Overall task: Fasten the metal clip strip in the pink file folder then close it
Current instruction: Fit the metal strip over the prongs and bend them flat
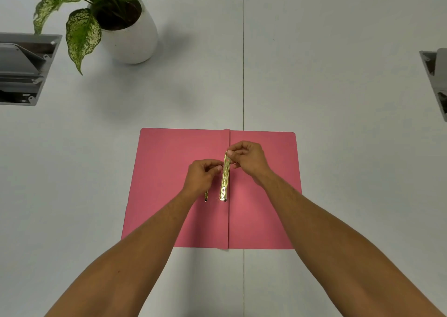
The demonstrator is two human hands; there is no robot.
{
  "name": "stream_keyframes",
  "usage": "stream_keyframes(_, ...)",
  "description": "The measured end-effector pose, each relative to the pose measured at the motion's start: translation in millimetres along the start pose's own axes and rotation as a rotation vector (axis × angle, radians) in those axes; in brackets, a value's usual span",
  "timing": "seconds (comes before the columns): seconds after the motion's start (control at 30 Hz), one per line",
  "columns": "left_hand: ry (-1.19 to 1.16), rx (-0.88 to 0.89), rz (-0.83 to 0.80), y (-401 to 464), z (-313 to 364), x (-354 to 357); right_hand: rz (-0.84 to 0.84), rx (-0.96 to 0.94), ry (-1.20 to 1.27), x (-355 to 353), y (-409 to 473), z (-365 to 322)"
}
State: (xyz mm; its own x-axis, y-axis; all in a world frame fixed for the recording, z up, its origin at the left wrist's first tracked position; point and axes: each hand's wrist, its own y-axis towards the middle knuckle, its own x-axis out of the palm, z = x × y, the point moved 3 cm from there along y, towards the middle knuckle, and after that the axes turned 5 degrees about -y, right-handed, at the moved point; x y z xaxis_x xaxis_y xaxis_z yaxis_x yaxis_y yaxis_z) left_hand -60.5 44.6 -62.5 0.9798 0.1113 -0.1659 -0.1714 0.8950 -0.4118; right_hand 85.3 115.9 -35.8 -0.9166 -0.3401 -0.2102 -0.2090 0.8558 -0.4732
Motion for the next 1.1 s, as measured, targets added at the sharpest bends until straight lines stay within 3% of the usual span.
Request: stream_keyframes(1.1, -0.021, 0.033, -0.012, 5, -4, 16, 0.009, -0.002, -0.009, 4, 0, 17)
